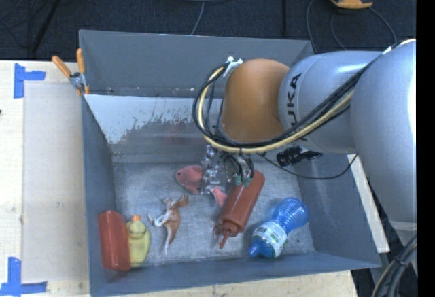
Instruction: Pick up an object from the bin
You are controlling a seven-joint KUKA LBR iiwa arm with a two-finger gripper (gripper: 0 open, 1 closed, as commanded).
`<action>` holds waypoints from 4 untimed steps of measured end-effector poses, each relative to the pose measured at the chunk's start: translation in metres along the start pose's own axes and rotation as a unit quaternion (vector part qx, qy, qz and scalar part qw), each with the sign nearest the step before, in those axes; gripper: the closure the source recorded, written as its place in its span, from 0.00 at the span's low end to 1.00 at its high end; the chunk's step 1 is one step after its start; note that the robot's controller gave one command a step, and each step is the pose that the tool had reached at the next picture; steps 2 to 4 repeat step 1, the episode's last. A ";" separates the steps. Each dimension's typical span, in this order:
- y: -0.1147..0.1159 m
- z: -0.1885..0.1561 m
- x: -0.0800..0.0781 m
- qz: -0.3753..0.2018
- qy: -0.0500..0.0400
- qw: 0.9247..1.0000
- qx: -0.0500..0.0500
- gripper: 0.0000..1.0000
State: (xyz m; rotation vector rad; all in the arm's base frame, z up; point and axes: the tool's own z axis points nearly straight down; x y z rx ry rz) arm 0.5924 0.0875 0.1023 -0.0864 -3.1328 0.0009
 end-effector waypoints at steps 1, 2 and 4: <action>0.000 -0.020 -0.002 0.001 -0.004 1.000 -0.001 1.00; 0.000 -0.020 -0.002 0.001 -0.004 1.000 -0.001 1.00; 0.000 -0.020 -0.002 0.001 -0.004 1.000 -0.001 1.00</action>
Offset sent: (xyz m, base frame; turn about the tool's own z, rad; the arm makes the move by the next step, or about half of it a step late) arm 0.0000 0.0000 0.0396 0.0000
